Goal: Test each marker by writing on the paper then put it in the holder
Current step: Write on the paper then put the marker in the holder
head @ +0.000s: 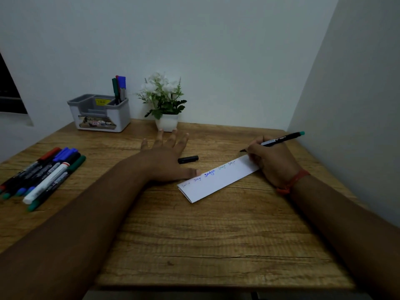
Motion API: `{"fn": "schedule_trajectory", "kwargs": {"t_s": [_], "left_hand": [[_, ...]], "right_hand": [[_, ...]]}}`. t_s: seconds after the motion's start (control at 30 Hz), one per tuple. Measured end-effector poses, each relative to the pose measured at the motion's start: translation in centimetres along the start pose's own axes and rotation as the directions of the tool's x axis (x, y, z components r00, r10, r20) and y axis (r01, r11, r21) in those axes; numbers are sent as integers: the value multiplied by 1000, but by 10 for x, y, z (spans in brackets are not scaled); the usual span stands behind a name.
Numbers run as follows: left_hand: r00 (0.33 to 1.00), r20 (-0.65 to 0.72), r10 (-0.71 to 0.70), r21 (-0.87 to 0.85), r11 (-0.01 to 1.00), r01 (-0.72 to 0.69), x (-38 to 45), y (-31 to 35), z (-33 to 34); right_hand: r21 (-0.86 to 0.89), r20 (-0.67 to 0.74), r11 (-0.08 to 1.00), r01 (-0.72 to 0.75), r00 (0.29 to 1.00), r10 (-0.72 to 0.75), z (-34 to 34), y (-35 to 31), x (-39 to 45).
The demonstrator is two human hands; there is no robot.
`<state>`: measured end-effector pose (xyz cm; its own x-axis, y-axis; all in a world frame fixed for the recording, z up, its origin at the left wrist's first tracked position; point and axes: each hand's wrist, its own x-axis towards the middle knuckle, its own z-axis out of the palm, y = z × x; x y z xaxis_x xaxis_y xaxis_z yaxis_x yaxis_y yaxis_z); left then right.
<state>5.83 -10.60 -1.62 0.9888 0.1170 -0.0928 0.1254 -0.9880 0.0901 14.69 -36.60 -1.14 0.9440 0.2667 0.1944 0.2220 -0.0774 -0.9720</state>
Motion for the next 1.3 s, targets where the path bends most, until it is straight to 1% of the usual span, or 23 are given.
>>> {"fn": "schedule_trajectory", "kwargs": {"t_s": [0.07,0.1,0.27,0.4,0.5,0.6,0.67,0.73,0.8,0.97,1.17,1.3], "left_hand": [[1000,-9,4,-20,1000,-4,-1,0,0],[1000,-16,4,-30,1000,-5,-1,0,0],[996,-86,-26,-50,999,21,0,0,0],[983,-181,2,-81,997,-17,4,1,-2],[964,-259,63,-62,995,-82,8,0,0],[951,-296,88,-151,979,-138,5,3,0],[932,-353,84,-242,954,-178,2,6,-2],[908,-414,70,-380,893,-241,-4,12,-3],[886,-458,73,-467,828,-310,-9,17,-4],[873,-472,124,-519,761,-389,-16,26,-6],[870,-469,154,-541,728,-421,-22,32,-8],[864,-470,178,-530,726,-438,-23,33,-9]], "right_hand": [[86,-23,996,15,1000,-13,-2,-2,0],[95,-33,995,25,999,-22,-2,-3,-1],[11,-16,990,139,990,-139,-2,-6,-5],[-26,36,991,130,991,-129,5,-5,-10],[-48,101,989,140,986,-134,8,-7,-13],[-64,132,986,151,981,-141,11,-10,-16],[-18,170,992,124,978,-120,13,-12,-17],[49,199,990,130,970,-138,16,-12,-18],[102,197,983,156,965,-173,16,-12,-18],[161,207,956,247,938,-277,18,-17,-19],[106,220,954,279,929,-296,20,-17,-23],[64,243,956,286,925,-293,21,-17,-24]]}}
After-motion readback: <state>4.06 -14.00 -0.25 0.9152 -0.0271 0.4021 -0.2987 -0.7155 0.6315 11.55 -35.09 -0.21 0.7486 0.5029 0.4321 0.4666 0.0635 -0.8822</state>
